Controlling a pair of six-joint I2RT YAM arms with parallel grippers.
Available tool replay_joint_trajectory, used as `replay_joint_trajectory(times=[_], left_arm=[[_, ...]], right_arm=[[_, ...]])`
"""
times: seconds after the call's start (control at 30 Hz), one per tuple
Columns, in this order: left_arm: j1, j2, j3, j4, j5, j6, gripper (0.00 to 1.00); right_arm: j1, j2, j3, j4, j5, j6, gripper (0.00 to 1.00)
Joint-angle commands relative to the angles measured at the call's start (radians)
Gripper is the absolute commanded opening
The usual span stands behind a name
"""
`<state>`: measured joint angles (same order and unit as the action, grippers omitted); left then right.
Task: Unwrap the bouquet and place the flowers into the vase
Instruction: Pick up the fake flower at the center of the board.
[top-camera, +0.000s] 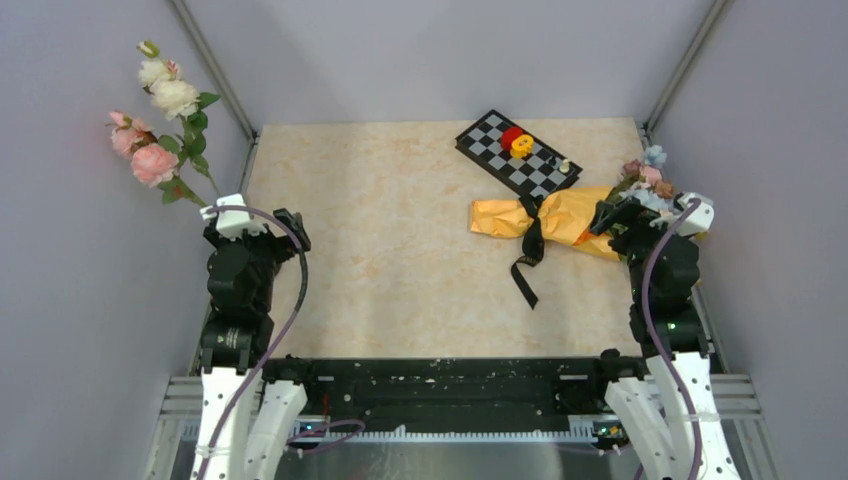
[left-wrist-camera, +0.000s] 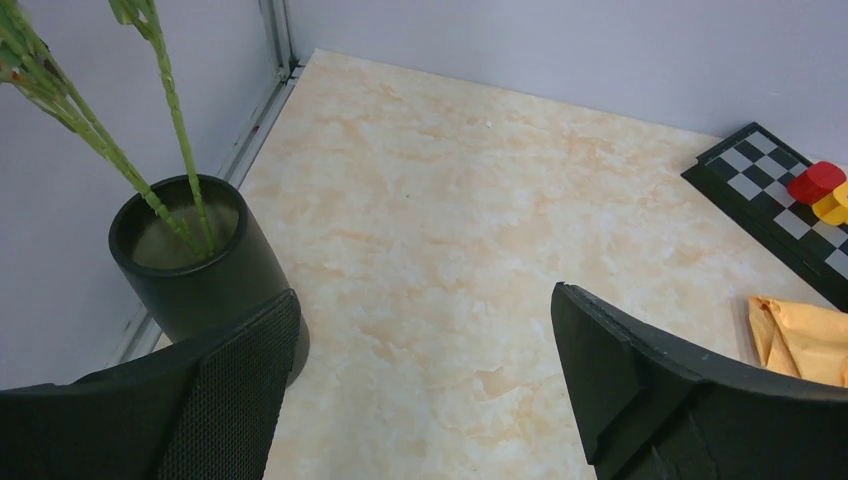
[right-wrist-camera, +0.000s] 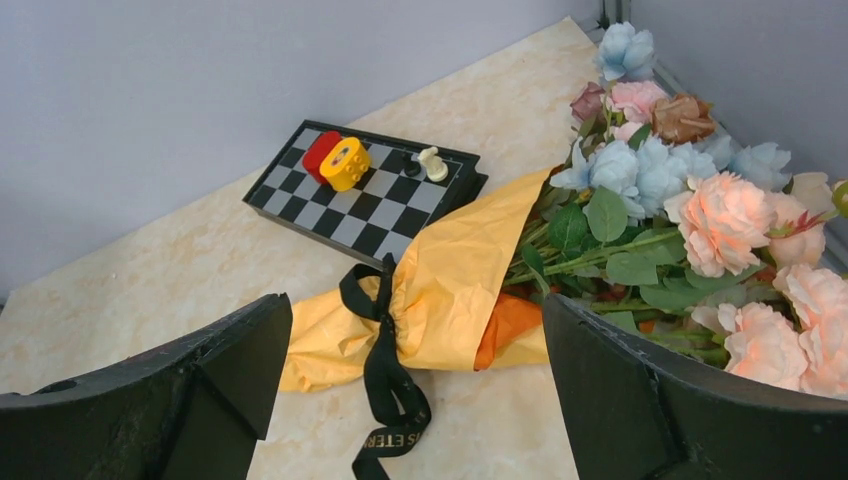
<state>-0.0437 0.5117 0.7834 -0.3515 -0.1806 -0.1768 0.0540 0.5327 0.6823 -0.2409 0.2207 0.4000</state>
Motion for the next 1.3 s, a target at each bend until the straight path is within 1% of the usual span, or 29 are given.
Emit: replay_joint_trajectory(times=[0.0,0.2,0.33,0.5,0.6,0.67,0.7,0.73,0.8,0.9,1.0,1.03,1.1,1.17,1.27], left_arm=[[0.005,0.011,0.020,0.036,0.031,-0.006,0.99],[0.005,0.005,0.005,0.054,0.066,-0.010,0.99],[0.005,0.003,0.000,0.061,0.066,-0.021,0.99],[0.005,0.016,-0.007,0.049,0.063,-0.024,0.99],[0.005,0.045,0.004,0.028,0.023,-0.024,0.99],[0.005,0.065,0.010,0.019,0.055,-0.014,0.99],[0.005,0.073,0.011,0.018,0.072,-0.007,0.99],[0.005,0.078,0.012,0.016,0.088,-0.003,0.99],[0.005,0.082,0.007,0.018,0.121,0.007,0.99],[0.005,0.082,-0.003,0.028,0.157,0.011,0.99],[0.005,0.085,-0.008,0.035,0.175,0.016,0.99],[0.005,0.086,-0.007,0.035,0.208,0.020,0.99],[0.005,0.090,-0.006,0.036,0.228,0.025,0.99],[0.005,0.091,-0.009,0.037,0.243,0.029,0.99],[0.004,0.093,-0.014,0.041,0.257,0.028,0.99]], right_arm=[[-0.008,0.004,-0.008,0.060,0.033,0.042,0.99],[-0.008,0.005,-0.012,0.051,0.020,0.050,0.99],[-0.008,0.007,0.004,0.026,-0.035,0.044,0.99],[-0.008,0.019,0.046,-0.070,-0.103,0.035,0.99],[-0.008,0.041,0.054,-0.135,-0.095,0.136,0.98],[-0.007,0.055,0.028,-0.119,-0.169,0.232,0.90],[-0.008,0.058,0.003,-0.105,-0.199,0.273,0.88],[-0.007,0.058,-0.027,-0.091,-0.216,0.369,0.87],[0.013,0.062,-0.089,-0.048,-0.218,0.465,0.84],[0.091,0.092,-0.133,-0.041,-0.126,0.575,0.84],[0.228,0.135,-0.145,-0.039,0.005,0.666,0.85],[0.269,0.155,-0.146,-0.039,0.046,0.696,0.85],[0.333,0.196,-0.157,-0.028,0.130,0.767,0.87],[0.360,0.234,-0.189,0.034,0.162,0.829,0.88],[0.363,0.311,-0.241,0.150,0.164,0.908,0.88]])
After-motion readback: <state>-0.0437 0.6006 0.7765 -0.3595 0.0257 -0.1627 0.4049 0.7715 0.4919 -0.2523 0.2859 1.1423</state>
